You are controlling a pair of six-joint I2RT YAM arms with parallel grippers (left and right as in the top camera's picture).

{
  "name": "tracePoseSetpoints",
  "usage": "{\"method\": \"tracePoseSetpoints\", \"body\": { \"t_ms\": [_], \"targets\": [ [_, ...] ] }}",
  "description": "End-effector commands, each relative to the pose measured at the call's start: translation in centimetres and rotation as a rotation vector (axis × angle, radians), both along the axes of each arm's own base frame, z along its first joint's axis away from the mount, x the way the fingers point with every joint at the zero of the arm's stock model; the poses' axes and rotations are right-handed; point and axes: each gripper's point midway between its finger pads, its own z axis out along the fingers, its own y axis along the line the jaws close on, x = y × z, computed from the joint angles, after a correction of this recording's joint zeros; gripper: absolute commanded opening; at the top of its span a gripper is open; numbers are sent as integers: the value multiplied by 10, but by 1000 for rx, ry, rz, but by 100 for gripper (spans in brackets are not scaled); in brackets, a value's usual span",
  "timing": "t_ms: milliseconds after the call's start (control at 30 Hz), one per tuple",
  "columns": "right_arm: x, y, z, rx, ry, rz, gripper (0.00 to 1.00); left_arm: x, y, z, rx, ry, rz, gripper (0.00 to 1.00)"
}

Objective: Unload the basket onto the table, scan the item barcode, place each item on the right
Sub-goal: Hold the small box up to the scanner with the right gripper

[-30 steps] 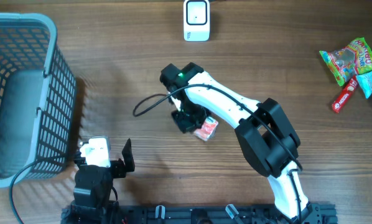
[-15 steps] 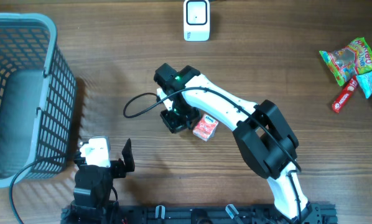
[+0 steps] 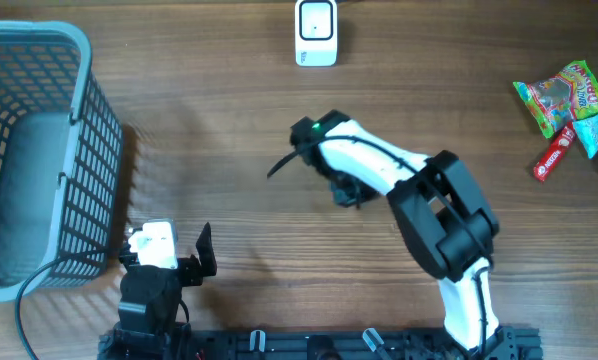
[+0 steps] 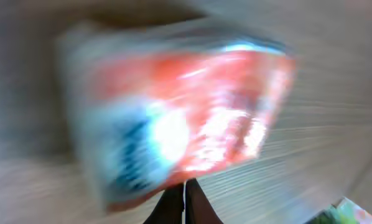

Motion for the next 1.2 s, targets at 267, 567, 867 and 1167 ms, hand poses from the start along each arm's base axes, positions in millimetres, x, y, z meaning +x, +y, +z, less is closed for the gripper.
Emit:
{"method": "tracePoseSetpoints", "body": {
  "t_ms": [267,567,867,1167],
  "targets": [
    [45,61,73,537,-79,92,100,0,3,-1,-4,-3,19,100],
    [57,4,38,943,115,52,97,0,3,-1,-4,-3,19,100],
    [37,-7,-42,874,255,15,66,0,3,-1,-4,-3,19,100],
    [39,13,-3,980,293,-84,5,0,3,-1,-4,-3,19,100]
  ]
}}
